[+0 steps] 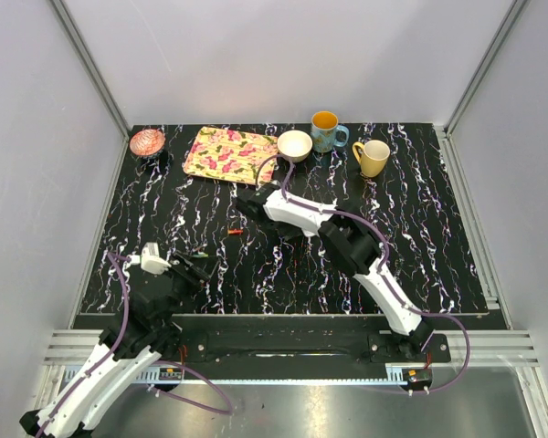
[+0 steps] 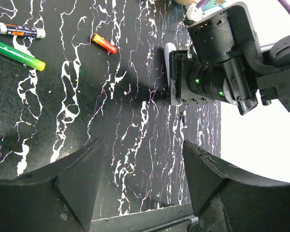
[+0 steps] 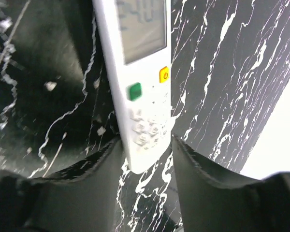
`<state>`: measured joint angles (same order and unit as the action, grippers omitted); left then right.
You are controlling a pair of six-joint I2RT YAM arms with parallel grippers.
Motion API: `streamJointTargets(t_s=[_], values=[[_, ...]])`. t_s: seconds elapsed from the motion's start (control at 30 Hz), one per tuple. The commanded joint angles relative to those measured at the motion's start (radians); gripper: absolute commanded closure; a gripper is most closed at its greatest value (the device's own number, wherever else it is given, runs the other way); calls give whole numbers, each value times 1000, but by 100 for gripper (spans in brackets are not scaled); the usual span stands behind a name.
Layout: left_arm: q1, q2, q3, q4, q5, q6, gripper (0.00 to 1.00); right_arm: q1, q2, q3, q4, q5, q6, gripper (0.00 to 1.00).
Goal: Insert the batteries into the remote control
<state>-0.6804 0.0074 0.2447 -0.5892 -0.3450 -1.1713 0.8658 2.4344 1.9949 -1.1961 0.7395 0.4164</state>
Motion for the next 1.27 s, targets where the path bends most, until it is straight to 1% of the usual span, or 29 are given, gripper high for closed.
streamJointTargets(t_s=[0.0,0.07,0.2,0.23,0.3,0.37,0.4,0.43,0.47,0.5,0.53,0.57,0.6,0.63,0.67,0.7,0.73,0.77,0.8,0.83,0.87,0.9,0.97,1.0,1.13,1.23], values=[[5,-127,38,-3,-6,7,31,35,22,7,62,-180,45,37],[5,-124,38,-4,-5,7,31,38,5,2,67,-183,55,31],[5,-115,36,-1,0,2,31,42,-83,-39,95,-198,76,29],[5,-112,36,-3,0,1,31,44,-144,-54,107,-222,75,28],[5,-101,39,3,-5,1,31,45,-202,-86,121,-244,78,25],[5,-93,45,2,-9,16,30,45,-319,-137,144,-272,91,24],[5,-87,54,2,-18,22,30,44,-374,-231,168,-281,97,22],[5,-84,57,2,-23,28,30,42,-493,-287,199,-304,107,21],[5,-78,57,2,-28,32,30,41,-556,-344,264,-316,111,20],[5,-75,59,0,-35,35,29,42,-619,-460,301,-319,119,19],[5,-72,59,3,-40,44,28,39,-752,-525,344,-331,136,19],[5,-58,59,14,-42,56,27,39,-826,-592,454,-348,137,18],[5,-47,62,23,-34,91,25,41,-895,-737,516,-370,134,18],[5,-31,65,29,-34,105,23,41,-1039,-811,582,-405,133,18],[5,18,73,23,-34,117,22,41,-1111,-885,699,-414,140,16],[5,46,97,14,-41,136,18,41,-1180,-1026,757,-414,151,15],[5,80,113,-18,-49,143,16,39,-1315,-1088,801,-404,168,10],[5,154,131,-33,-66,153,14,41,-1377,-1189,864,-397,179,5],[5,196,174,-55,-77,160,10,41,-1484,-1228,880,-385,188,0],[5,236,197,-101,-90,160,8,39,-1529,-1258,888,-358,202,0],[5,314,220,-119,-110,154,6,41,-1566,-1300,886,-345,203,0],[5,350,260,-135,-118,141,4,39,-1613,-1311,880,-336,200,0],[5,428,292,-162,-123,139,3,39,-1634,-1315,853,-312,183,0],[5,442,313,-161,-121,140,2,41,-1641,-1315,845,-302,177,0],[5,425,309,-100,-118,154,4,39,-1663,-1320,842,-275,147,0],[5,378,307,-84,-120,180,1,39,-1693,-1323,839,-255,140,0]])
